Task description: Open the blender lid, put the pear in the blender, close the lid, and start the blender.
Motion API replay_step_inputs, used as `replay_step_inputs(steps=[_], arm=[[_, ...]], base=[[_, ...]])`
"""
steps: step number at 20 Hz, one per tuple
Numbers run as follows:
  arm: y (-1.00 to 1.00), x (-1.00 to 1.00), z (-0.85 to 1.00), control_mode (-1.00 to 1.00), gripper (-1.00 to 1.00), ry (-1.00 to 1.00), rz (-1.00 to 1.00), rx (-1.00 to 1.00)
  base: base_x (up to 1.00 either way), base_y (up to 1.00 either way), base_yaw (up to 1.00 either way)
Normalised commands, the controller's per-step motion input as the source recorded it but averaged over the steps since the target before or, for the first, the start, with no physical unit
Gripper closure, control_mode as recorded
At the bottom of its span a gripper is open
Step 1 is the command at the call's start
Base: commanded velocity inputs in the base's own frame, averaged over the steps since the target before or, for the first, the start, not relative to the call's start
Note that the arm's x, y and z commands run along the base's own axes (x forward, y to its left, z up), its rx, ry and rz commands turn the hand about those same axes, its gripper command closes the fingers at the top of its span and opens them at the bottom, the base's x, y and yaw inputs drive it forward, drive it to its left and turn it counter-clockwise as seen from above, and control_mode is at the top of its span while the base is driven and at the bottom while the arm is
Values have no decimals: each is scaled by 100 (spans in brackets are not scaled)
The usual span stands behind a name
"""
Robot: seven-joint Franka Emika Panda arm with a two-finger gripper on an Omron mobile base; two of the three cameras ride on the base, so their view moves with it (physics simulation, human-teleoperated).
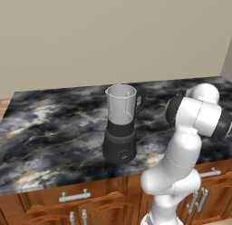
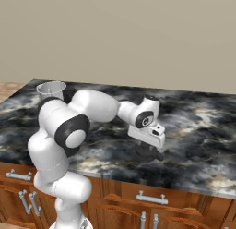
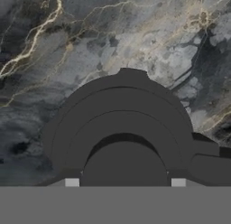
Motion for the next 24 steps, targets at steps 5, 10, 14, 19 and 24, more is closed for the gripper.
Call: replay_step_inputs(steps=[5,10,14,19,24], arm=[[13,0,81,-100,100,-6,0,0],[22,-17,96,-100,100,-17,2,-2],[32,-30,100,-100,100,-21,3,-1],[54,-34,94,-100,100,-19,0,-1],[71,-26,94,-100,100,-19,0,-2]], base=[[0,0,0],[0,0,0],[0,0,0],[0,0,0],[0,0,0]])
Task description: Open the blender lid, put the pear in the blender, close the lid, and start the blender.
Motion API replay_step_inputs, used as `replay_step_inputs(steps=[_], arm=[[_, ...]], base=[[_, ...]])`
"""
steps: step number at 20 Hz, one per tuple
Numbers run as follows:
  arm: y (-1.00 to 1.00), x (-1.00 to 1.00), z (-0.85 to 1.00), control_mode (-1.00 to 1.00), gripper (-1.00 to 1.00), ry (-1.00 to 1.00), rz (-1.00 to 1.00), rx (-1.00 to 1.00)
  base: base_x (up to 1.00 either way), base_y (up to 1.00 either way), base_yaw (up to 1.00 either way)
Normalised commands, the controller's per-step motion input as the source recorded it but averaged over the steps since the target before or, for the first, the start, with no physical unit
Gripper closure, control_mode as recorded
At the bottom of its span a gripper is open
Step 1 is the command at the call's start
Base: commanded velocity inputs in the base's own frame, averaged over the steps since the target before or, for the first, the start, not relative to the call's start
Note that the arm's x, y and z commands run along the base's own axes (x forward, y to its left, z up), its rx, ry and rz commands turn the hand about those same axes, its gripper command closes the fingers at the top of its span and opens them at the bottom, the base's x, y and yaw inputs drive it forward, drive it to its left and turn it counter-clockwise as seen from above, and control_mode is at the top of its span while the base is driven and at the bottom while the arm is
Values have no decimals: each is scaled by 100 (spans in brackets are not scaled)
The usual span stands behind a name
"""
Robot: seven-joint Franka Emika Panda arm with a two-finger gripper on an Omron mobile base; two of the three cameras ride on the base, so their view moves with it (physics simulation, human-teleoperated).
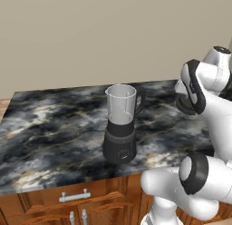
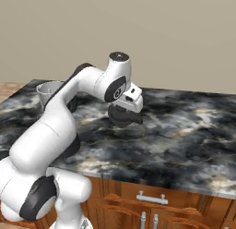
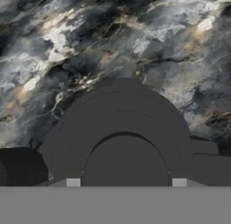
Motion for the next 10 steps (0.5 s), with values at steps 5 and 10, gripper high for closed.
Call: replay_step_inputs(steps=[5,10], arm=[[71,-15,96,-100,100,-20,0,-2],[64,-4,99,-100,100,-21,1,-3]], base=[[0,0,0],[0,0,0]])
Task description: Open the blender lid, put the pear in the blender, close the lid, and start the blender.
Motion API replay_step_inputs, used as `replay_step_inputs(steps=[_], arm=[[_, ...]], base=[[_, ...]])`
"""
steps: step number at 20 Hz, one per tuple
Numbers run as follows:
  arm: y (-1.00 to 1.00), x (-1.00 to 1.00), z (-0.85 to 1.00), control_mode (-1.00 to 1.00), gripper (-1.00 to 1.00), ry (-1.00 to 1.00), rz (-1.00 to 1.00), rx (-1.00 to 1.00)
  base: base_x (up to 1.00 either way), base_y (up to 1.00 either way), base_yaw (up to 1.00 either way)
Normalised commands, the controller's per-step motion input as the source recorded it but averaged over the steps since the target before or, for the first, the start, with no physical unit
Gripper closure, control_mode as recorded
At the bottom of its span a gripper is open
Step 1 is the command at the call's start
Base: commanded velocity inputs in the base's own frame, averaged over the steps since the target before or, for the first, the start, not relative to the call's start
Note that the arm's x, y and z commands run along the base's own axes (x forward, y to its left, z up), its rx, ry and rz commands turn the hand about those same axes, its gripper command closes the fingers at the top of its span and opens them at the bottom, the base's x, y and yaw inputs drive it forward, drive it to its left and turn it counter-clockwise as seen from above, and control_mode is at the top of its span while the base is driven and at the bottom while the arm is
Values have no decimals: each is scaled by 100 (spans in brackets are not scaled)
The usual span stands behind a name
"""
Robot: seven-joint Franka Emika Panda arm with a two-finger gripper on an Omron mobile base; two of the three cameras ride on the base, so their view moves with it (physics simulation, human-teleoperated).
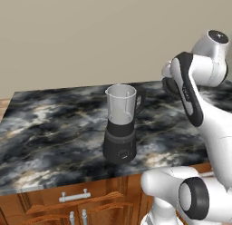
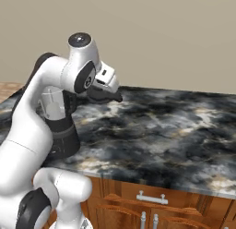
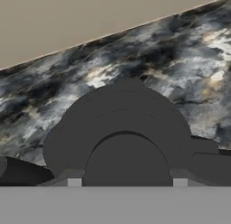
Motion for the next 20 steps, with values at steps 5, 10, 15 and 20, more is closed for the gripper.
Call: replay_step_inputs(steps=[5,10,15,20], arm=[[67,0,94,-100,100,-17,3,-4],[94,1,39,-100,100,1,7,0],[87,4,13,-100,100,7,9,0],[45,25,0,-100,100,16,5,0]], base=[[0,0,0],[0,0,0],[0,0,0],[0,0,0]])
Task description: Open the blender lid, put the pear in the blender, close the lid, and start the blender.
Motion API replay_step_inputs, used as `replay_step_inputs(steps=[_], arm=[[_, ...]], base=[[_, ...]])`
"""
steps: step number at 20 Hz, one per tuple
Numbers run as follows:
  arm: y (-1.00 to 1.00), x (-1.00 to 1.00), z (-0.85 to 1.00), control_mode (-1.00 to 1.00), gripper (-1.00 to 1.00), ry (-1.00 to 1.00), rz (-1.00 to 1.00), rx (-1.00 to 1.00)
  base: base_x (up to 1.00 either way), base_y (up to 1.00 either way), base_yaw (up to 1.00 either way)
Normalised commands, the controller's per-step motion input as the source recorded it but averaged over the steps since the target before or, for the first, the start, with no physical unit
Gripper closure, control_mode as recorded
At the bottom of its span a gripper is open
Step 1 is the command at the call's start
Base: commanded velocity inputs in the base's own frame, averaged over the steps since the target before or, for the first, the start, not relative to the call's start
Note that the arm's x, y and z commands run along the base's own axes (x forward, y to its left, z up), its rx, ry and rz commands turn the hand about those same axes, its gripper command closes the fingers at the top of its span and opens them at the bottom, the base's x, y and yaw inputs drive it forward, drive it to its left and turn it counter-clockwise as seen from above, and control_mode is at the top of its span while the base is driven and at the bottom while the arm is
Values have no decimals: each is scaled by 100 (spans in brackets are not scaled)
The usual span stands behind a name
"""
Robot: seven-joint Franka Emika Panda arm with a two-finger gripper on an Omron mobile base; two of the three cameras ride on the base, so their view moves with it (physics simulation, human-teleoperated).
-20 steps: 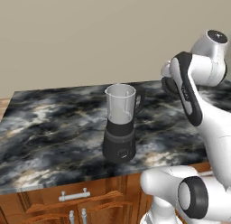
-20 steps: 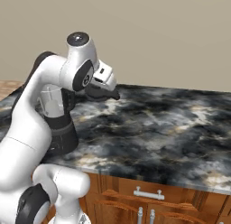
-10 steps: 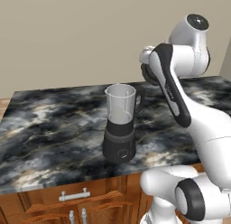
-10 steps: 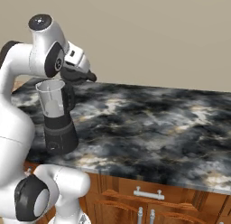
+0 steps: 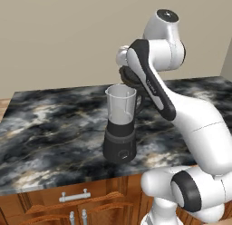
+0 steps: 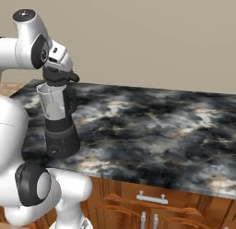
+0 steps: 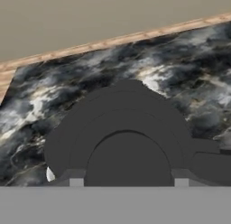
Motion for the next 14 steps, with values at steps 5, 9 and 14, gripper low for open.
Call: replay_step_inputs(steps=[5,9,14], arm=[[37,30,-1,-100,100,21,7,0],[41,10,-6,-100,100,16,8,0],[5,0,-30,-100,100,9,7,0]], base=[[0,0,0],[0,0,0],[0,0,0]])
